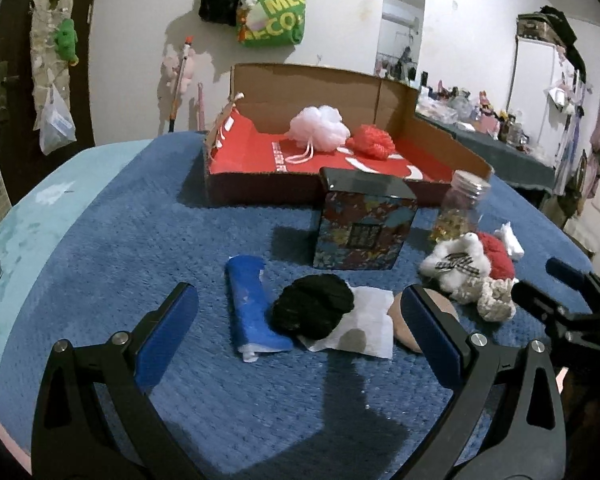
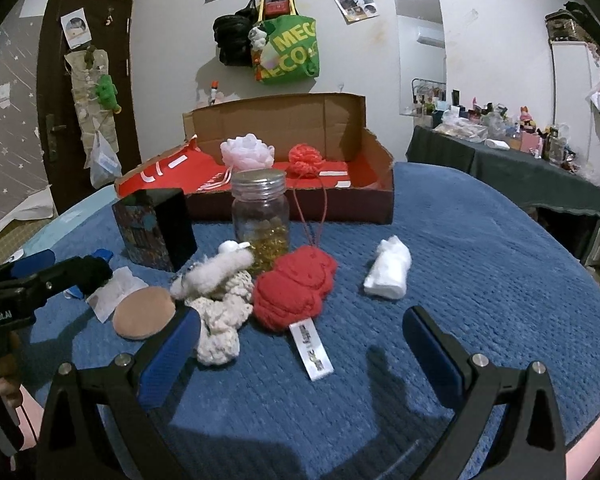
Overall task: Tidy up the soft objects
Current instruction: 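Grasp the red miffy plush bunny with the right gripper while the left gripper grasps the blue rolled cloth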
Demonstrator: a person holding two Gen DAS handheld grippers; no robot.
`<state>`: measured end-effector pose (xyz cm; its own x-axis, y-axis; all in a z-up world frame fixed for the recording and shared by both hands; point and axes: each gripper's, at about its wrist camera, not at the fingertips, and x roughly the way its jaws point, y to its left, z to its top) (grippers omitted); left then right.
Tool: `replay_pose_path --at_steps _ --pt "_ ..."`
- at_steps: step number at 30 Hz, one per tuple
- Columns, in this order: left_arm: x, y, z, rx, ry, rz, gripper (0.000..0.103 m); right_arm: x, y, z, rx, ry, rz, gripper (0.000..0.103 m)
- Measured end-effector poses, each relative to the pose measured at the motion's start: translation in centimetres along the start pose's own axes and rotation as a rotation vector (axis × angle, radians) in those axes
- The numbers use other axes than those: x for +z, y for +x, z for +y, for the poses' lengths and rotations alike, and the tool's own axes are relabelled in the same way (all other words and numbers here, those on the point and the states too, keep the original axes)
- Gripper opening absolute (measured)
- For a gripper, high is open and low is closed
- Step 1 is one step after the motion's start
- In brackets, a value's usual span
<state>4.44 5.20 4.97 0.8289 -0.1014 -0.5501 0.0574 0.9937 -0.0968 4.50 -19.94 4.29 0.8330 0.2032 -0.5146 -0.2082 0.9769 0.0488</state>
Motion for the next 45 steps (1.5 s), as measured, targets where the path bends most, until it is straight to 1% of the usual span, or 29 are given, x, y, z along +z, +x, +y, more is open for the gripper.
replay_pose_path --at_steps 3,8,11,14,19,23,25,27,28,31,32,33,34,35,36,37,39,40,41,42,44,45 --pt "0.2 0.5 0.4 -0.016 0.009 0.026 0.103 0.4 0.4 0.0 0.002 0.002 0.008 0.103" --pt "0.9 0.9 0.8 -0.028 0.051 0.038 0.103 1.2 1.2 -0.2 0.024 0.02 0.024 0.103" --pt "1.3 1.1 1.3 -0.023 0.068 0.053 0.103 1.6 1.7 -0.3 0.026 0.021 0.033 0.099" --pt "1.7 0.9 2.1 -0.026 0.08 0.066 0.103 1.8 2.2 -0.4 0.031 0.03 0.045 0.099" --pt "1.4 1.4 3.4 -0.038 0.096 0.134 0.103 1.8 2.7 -0.6 0.032 0.038 0.063 0.099" --pt "0.9 2.2 4.0 -0.004 0.119 0.168 0.103 1.8 3.3 -0.6 0.031 0.042 0.079 0.099" --pt "0.8 2.7 4.5 0.011 0.114 0.183 0.103 1.7 3.4 -0.6 0.03 0.042 0.085 0.099" --pt "0.8 3.2 5.0 0.054 0.12 0.196 0.103 1.7 3.4 -0.6 0.026 0.038 0.086 0.099" --pt "0.8 3.3 5.3 0.062 0.12 0.197 0.103 1.7 3.3 -0.6 0.023 0.036 0.087 0.099" --pt "1.1 3.2 5.9 0.046 0.099 0.202 0.103 1.8 3.5 -0.6 0.017 0.031 0.093 0.098" --pt "1.2 3.2 5.8 0.047 0.104 0.197 0.103 1.8 3.6 -0.6 0.022 0.031 0.097 0.092" --pt "1.3 3.3 5.6 0.044 0.111 0.194 0.1 1.8 3.7 -0.6 0.029 0.033 0.1 0.089" --pt "1.5 3.4 5.3 0.036 0.119 0.19 0.092 1.8 3.8 -0.6 0.037 0.036 0.104 0.083" --pt "1.5 3.6 5.0 0.027 0.125 0.191 0.087 1.8 4.0 -0.6 0.043 0.04 0.109 0.079" --pt "1.6 3.9 4.7 0.018 0.132 0.196 0.078 1.8 4.2 -0.7 0.048 0.042 0.116 0.076" --pt "1.6 4.2 4.4 0.006 0.138 0.201 0.076 1.8 4.4 -0.7 0.058 0.047 0.121 0.072" --pt "1.6 4.8 3.8 -0.029 0.141 0.226 0.064 1.9 4.6 -0.9 0.073 0.059 0.128 0.07" --pt "1.5 5.0 3.5 -0.043 0.141 0.233 0.06 1.9 4.8 -0.9 0.078 0.063 0.133 0.067" --pt "1.4 5.1 3.4 -0.046 0.144 0.235 0.049 1.9 4.9 -1.0 0.089 0.07 0.139 0.058" --pt "1.4 5.0 3.1 -0.047 0.15 0.229 0.035 1.9 5.2 -1.1 0.102 0.075 0.146 0.052" --pt "1.3 4.8 3.0 -0.077 0.146 0.221 0.032 1.8 5.4 -1.3 0.128 0.088 0.157 0.049" --pt "1.2 4.6 3.0 -0.078 0.139 0.222 0.03 1.8 5.3 -1.4 0.136 0.091 0.155 0.048"
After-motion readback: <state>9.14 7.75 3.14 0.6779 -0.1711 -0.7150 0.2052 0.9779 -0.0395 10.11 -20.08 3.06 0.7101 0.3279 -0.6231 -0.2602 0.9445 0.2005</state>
